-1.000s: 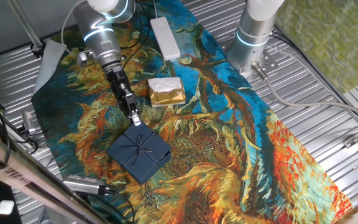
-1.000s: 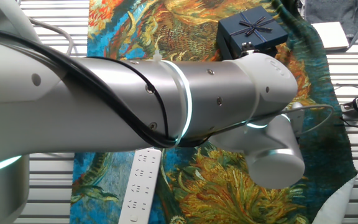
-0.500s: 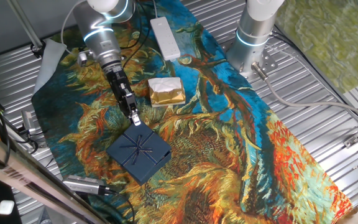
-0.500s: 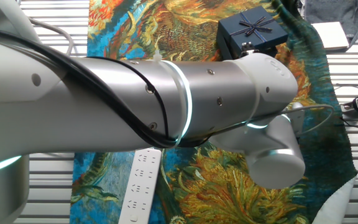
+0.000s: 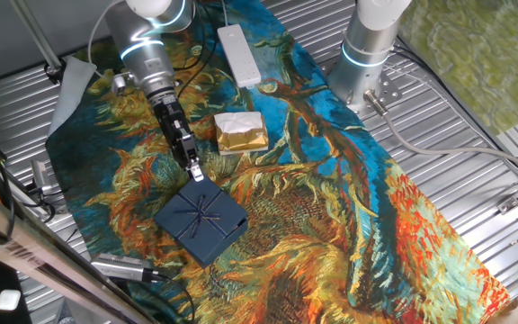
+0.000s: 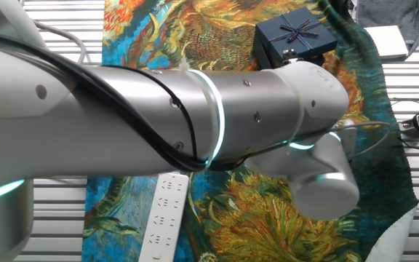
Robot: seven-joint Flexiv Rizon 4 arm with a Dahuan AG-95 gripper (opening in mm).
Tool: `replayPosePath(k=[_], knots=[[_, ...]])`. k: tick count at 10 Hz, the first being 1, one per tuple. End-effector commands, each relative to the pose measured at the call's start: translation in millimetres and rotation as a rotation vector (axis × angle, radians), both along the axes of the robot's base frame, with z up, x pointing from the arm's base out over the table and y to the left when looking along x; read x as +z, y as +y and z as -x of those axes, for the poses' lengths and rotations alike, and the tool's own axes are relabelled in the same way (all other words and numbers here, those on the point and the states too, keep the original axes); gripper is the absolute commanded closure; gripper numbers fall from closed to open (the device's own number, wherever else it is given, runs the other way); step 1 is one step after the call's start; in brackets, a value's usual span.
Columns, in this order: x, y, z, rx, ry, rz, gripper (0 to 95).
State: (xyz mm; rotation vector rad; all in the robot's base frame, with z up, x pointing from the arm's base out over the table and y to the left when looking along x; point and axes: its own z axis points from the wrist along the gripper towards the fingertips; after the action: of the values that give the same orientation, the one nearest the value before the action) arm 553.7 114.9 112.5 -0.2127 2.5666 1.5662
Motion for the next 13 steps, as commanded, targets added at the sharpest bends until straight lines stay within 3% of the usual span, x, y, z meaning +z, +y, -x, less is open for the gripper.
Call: replayPosePath(k=[1, 2, 4, 5, 6, 7, 9, 10, 13], knots=[[-0.9, -0.6, 0.5, 0.003, -0.006, -0.003, 95.0], [-0.6, -0.8, 0.6, 0.004, -0.008, -0.005, 76.0], [-0.6, -0.8, 0.6, 0.007, -0.014, -0.003, 76.0], [-0.6, -0.8, 0.7, 0.009, -0.018, -0.006, 57.0], [-0.5, -0.9, 0.7, 0.01, -0.019, -0.008, 57.0], [-0.5, -1.2, 0.8, 0.016, -0.031, 0.015, 57.0], [-1.3, -1.3, 0.8, 0.018, -0.04, 0.026, 57.0], [-0.9, -2.1, 1.3, 0.026, -0.043, 0.027, 38.0], [2.7, -6.3, 3.6, 0.048, -0.024, 0.024, 38.0]])
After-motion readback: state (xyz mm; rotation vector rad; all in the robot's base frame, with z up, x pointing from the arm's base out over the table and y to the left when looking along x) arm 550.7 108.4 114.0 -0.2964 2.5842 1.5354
